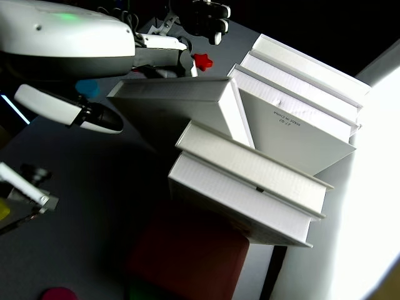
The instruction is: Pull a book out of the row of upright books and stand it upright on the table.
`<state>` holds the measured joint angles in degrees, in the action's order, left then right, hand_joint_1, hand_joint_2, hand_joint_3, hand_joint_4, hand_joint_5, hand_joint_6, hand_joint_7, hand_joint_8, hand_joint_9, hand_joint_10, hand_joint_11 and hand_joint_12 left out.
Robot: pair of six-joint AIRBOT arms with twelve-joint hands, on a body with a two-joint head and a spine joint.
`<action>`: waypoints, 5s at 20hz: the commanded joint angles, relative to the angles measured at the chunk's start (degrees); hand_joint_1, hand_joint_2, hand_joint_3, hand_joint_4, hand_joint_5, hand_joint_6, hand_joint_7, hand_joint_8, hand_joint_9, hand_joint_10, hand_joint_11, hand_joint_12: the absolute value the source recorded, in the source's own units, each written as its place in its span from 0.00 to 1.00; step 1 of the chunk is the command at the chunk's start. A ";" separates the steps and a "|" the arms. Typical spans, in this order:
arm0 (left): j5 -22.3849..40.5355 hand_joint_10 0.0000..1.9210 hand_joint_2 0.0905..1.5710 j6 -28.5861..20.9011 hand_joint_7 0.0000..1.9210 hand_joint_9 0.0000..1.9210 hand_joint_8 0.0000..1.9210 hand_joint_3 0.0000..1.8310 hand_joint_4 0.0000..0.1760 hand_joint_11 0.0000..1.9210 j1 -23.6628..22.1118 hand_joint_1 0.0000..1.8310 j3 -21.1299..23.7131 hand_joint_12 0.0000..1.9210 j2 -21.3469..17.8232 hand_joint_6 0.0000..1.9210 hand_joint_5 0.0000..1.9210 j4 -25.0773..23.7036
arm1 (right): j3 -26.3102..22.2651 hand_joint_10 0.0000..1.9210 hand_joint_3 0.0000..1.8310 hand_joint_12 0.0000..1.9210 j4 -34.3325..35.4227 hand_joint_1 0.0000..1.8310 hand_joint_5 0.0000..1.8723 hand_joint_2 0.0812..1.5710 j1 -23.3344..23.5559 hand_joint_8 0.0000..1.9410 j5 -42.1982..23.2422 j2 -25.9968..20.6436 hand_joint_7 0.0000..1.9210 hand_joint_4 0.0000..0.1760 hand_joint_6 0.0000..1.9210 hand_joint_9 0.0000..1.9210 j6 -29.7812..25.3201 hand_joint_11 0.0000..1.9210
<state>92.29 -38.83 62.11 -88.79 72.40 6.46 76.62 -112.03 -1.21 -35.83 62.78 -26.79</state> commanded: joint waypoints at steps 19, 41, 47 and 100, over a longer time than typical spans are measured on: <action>6.59 0.00 0.65 -0.52 0.16 0.28 0.00 0.00 0.07 0.01 -1.01 0.40 0.66 0.47 -0.08 0.00 0.34 0.98 | -2.75 0.74 0.00 0.85 10.15 0.74 0.39 0.74 1.36 0.60 -6.46 -2.18 0.47 0.00 0.60 0.45 -1.43 0.35; 6.56 0.00 0.57 -0.52 0.18 0.26 0.01 0.00 0.14 0.00 -0.31 0.52 1.31 0.52 -0.79 0.00 0.36 1.47 | -2.83 0.70 0.00 0.82 76.27 0.75 0.40 0.72 -21.02 0.55 -34.89 -2.48 0.49 0.00 0.59 0.47 25.61 0.36; 6.30 0.00 0.56 -0.52 0.20 0.27 0.01 0.00 0.13 0.00 -0.30 0.51 1.20 0.53 -0.35 0.00 0.35 1.45 | -2.17 0.70 0.00 0.82 85.84 0.75 0.40 0.72 -27.54 0.55 -39.99 0.79 0.49 0.00 0.59 0.47 27.47 0.36; 7.09 0.00 0.60 -0.52 0.19 0.26 0.00 0.00 0.21 0.00 2.29 0.55 2.66 0.58 -1.74 0.00 0.29 4.42 | -2.08 0.00 0.01 0.00 93.17 0.12 0.00 0.78 -37.73 0.00 -39.02 -0.85 0.00 0.87 0.00 0.00 28.84 0.00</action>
<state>93.08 -38.72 65.06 -86.24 70.85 9.65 74.65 -22.11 -39.70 -68.79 61.69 2.46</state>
